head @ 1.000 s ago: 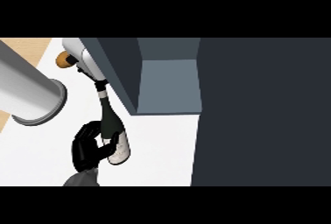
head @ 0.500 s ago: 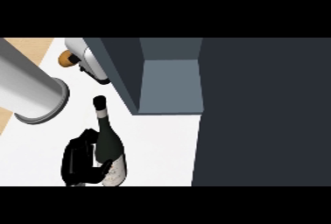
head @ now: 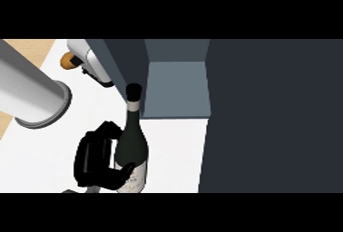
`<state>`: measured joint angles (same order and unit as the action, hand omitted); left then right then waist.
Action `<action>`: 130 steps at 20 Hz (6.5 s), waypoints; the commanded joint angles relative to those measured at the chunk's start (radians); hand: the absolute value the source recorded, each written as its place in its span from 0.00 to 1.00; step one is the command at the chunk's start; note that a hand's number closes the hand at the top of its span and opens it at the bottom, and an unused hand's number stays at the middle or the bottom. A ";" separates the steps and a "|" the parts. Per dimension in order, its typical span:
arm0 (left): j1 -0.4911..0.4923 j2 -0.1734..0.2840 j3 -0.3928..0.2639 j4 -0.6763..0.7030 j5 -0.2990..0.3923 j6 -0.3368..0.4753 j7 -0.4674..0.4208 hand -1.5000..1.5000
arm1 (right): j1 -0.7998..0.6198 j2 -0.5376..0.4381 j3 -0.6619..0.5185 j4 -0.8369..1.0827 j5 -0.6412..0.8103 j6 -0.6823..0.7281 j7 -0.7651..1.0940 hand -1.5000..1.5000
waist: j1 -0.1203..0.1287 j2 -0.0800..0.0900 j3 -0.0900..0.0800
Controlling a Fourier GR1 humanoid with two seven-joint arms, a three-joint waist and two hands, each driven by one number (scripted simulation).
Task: Pick up the wine, place it into the cabinet and close the cabinet
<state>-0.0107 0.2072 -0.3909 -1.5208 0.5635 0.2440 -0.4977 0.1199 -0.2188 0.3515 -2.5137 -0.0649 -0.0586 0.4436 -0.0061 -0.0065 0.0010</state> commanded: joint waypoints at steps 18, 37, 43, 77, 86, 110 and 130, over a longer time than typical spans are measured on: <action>-0.341 -0.205 -0.052 0.088 -0.160 0.358 0.320 1.00 | 0.052 0.010 -0.057 -0.201 -0.104 0.027 0.102 0.00 | -0.010 0.005 -0.001; -0.497 -0.207 -0.125 0.554 0.140 0.370 -0.010 1.00 | 0.134 0.025 -0.046 -0.185 -0.111 0.108 0.019 0.00 | -0.034 0.010 -0.002; -0.563 -0.207 -0.024 0.695 0.206 0.257 -0.038 1.00 | 0.177 0.018 -0.070 -0.220 -0.142 0.122 0.008 0.00 | -0.036 0.010 -0.002; -1.123 -0.183 0.048 1.301 0.213 0.505 -0.054 0.00 | 0.159 0.070 -0.063 -0.133 -0.125 0.180 -0.030 0.00 | -0.060 0.020 0.000; -1.157 -0.141 0.033 1.413 0.159 0.434 0.009 0.00 | 0.109 0.084 -0.059 -0.118 -0.114 0.166 -0.006 0.00 | -0.050 0.025 -0.002; -1.097 -0.156 0.104 1.288 0.141 0.222 -0.178 0.00 | 0.228 0.060 -0.075 -0.190 -0.139 0.199 -0.024 0.00 | -0.018 0.005 -0.001; -0.723 -0.150 -0.037 0.634 0.067 0.268 -0.022 0.00 | 0.247 0.070 -0.038 -0.187 -0.071 0.166 -0.038 0.00 | 0.023 -0.008 -0.001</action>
<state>-0.8374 0.0413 -0.3883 -0.7426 0.6463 0.5110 -0.5521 0.3313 -0.1412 0.2987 -2.5113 -0.0933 0.1226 0.3159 0.0145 -0.0151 0.0004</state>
